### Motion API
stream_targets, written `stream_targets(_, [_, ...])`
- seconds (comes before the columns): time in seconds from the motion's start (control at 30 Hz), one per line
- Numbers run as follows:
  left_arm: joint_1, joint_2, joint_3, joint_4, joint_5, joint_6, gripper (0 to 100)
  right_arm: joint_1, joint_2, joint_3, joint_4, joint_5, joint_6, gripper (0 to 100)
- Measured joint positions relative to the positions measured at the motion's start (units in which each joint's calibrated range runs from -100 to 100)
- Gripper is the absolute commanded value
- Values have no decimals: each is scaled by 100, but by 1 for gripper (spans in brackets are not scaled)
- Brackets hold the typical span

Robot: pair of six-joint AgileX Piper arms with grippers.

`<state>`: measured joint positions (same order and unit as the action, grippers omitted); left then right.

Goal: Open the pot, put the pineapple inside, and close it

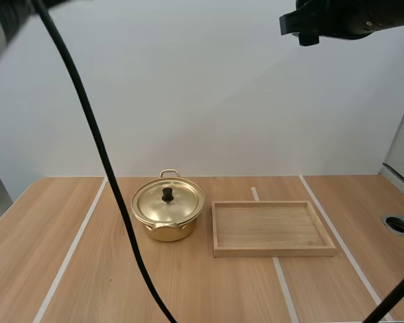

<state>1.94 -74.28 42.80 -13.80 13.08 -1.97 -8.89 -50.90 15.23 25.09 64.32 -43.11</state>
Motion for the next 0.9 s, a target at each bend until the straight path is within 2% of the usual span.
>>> stream_targets(0.27, [0,-1520,2093,395,-320,0,100,0,0,0,197,221,-223,100])
stream_targets(0.47, [-8,-1982,2753,685,-358,0,100,0,0,250,278,271,-251,100])
stream_targets(0.57, [-92,-2010,3052,720,-382,0,100,0,0,497,394,271,-251,100])
stream_targets(0.73, [-227,-2012,3798,793,-434,-19,100,0,0,1498,840,160,-284,100])
stream_targets(0.83, [-245,-2012,3897,812,-434,-28,100,0,0,1628,918,47,-305,100])
stream_targets(0.9, [-267,-2012,4437,892,-379,-48,100,0,0,2407,1288,-723,-652,100])
